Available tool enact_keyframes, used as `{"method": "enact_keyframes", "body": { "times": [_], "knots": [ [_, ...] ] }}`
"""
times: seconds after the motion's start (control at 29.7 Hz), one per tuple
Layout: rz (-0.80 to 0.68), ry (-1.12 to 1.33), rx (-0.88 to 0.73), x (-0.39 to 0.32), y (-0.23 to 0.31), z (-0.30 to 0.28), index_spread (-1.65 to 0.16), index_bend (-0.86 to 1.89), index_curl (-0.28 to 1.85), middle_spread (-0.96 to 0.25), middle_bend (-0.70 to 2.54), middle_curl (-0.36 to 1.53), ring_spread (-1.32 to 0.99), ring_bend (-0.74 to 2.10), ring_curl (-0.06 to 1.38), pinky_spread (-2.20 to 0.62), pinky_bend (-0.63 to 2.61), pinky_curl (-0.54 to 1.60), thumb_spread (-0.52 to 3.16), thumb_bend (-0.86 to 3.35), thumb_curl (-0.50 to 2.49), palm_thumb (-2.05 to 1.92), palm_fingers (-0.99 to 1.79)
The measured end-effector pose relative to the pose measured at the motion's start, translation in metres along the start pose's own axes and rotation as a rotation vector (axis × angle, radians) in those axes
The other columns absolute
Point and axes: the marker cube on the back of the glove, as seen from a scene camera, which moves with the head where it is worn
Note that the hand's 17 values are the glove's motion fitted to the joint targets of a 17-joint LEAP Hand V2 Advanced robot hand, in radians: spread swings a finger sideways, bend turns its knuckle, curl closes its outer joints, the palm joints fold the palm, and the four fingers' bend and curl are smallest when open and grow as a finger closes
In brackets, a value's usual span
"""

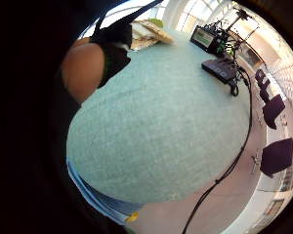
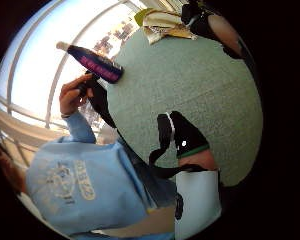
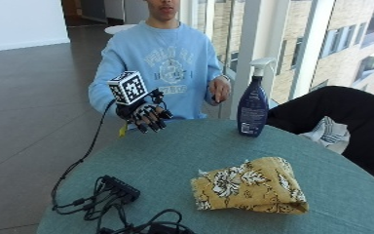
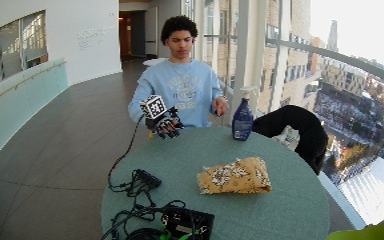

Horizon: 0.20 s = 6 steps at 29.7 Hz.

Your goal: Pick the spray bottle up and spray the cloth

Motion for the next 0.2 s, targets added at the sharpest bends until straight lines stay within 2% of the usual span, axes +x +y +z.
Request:
{"method": "enact_keyframes", "body": {
  "times": [0.2],
  "knots": [
    [0.001, -0.008, -0.007, -0.0002, 0.0015, -0.0002, -0.40, 0.13, 0.26, -0.10, 0.29, 0.42, -0.02, 0.28, 0.34, 0.25, 0.18, 0.33, 1.06, -0.02, 0.42, 0.73, 0.69]
  ]
}}
